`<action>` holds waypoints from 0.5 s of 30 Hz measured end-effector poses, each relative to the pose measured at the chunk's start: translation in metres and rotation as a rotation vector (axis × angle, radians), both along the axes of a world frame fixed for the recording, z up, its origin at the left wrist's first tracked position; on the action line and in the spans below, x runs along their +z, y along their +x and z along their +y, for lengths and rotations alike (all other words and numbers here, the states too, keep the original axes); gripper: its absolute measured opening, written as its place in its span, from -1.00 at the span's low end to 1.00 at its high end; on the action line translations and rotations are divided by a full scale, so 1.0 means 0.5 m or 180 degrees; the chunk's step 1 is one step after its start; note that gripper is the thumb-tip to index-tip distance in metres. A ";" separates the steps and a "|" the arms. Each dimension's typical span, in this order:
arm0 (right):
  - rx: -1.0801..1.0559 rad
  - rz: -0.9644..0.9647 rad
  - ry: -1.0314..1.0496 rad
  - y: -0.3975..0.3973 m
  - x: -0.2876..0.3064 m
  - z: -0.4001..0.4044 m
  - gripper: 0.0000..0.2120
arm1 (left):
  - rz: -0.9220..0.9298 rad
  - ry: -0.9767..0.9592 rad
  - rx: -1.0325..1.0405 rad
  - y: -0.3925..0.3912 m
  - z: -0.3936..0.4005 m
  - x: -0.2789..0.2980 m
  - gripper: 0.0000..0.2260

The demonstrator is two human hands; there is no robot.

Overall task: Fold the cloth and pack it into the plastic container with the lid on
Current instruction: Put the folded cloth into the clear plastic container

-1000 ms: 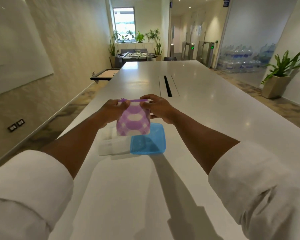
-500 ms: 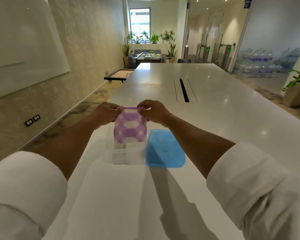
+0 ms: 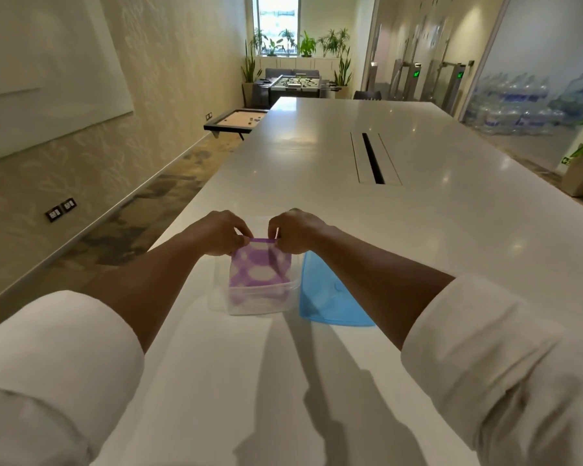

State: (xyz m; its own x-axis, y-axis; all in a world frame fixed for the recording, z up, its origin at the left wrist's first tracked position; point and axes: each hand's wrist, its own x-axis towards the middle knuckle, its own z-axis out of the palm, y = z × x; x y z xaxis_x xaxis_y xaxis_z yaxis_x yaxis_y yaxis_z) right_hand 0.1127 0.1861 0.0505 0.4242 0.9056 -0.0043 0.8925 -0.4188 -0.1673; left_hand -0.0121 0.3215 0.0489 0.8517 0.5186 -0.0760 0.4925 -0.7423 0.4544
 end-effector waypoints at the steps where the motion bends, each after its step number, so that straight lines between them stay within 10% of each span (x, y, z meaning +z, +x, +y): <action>1: 0.0031 -0.0116 -0.0111 -0.004 -0.003 0.000 -0.71 | 0.0094 0.0066 -0.0034 0.002 0.000 -0.004 -0.88; 15: -0.0139 -0.0016 0.0246 0.023 -0.059 0.028 -0.67 | 0.0244 0.1116 0.0003 0.031 -0.007 -0.031 -0.70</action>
